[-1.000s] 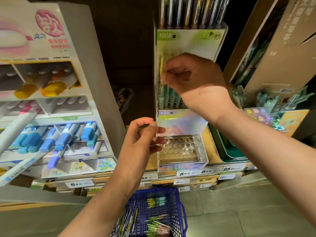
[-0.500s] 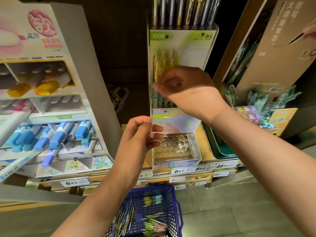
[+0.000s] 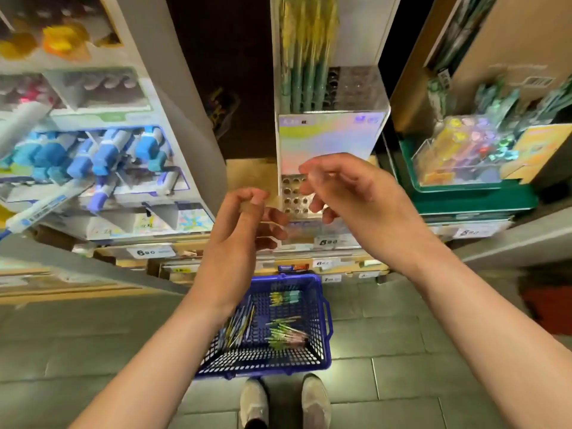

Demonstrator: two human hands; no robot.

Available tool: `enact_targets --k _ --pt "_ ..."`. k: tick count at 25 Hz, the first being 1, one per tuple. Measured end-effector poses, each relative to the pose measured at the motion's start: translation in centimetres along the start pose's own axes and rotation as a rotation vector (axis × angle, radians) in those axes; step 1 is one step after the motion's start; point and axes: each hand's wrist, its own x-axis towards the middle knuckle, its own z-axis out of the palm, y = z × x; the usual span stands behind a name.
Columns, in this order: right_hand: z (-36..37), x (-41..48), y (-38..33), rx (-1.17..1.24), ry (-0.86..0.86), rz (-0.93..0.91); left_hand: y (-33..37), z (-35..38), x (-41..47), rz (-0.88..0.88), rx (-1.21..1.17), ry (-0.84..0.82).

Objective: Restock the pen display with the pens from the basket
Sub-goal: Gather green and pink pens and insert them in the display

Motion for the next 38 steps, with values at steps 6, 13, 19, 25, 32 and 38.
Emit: enact_targets --k 6,13,19,25,32,38 --pt "3.8 -5.0 11.7 0.044 -0.079 0.25 -10.0 -3.2 -2.7 -0.164 0.01 0.077" --pt "10.4 -9.3 29.6 0.018 -0.077 0.455 -28.6 -7.7 -5.6 -0.426 0.021 0.202" --pt "13.1 -9.2 46.0 -0.076 -0.132 0.501 -44.0 -12.9 -3.5 -0.46 0.086 0.183" --pt "13.9 -6.5 61.9 -0.586 -0.357 0.443 -59.5 -16.5 2.0 -0.448 0.257 0.018" --pt "18.0 0.6 72.7 -1.379 -0.827 0.351 -67.5 -20.6 6.3 -0.548 0.957 -0.354" --pt "20.2 0.9 78.0 -1.552 -0.643 0.16 -67.3 -22.5 7.3 -0.542 1.011 -0.316"
